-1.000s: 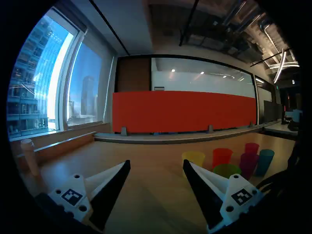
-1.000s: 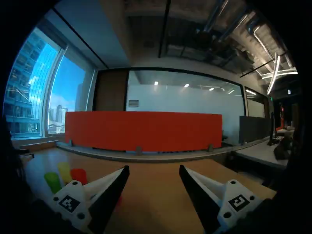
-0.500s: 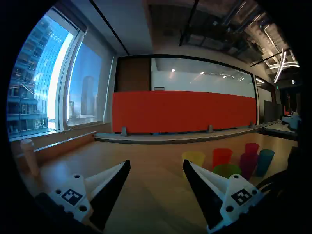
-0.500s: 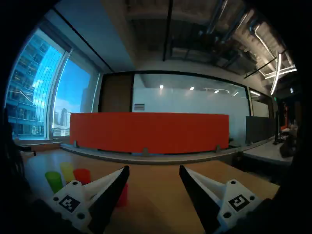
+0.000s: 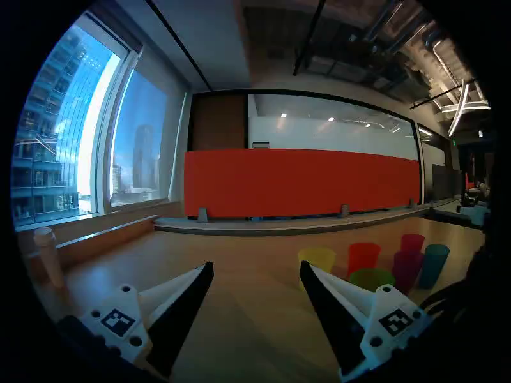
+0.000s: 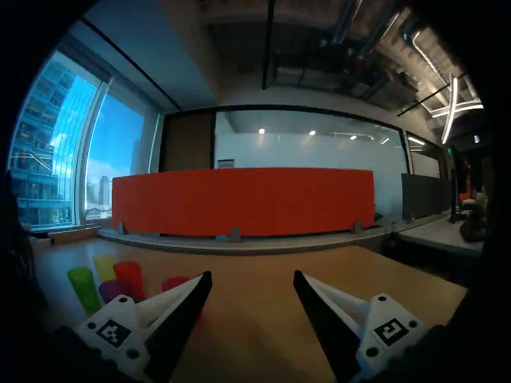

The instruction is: Pour water

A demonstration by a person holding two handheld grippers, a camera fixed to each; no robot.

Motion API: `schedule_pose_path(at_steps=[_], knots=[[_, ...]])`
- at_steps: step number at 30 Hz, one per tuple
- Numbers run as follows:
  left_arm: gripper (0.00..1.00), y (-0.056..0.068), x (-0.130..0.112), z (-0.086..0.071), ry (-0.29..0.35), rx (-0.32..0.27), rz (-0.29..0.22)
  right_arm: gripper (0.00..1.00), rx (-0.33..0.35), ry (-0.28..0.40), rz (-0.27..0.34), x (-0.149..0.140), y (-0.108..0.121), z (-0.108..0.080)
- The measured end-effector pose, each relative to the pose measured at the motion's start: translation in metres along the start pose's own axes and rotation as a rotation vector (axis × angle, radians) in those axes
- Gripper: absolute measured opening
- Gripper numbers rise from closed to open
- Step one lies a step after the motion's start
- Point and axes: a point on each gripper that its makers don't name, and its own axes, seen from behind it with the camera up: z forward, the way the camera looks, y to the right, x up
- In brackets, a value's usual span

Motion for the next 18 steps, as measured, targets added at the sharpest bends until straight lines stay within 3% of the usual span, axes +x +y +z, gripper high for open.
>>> schedule_pose_path(at_steps=[18], knots=[[1.0, 0.0, 0.0, 0.0, 0.0, 0.0, 0.0, 0.99, -0.019, -0.031, -0.004, -0.019, 0.009, 0.002]])
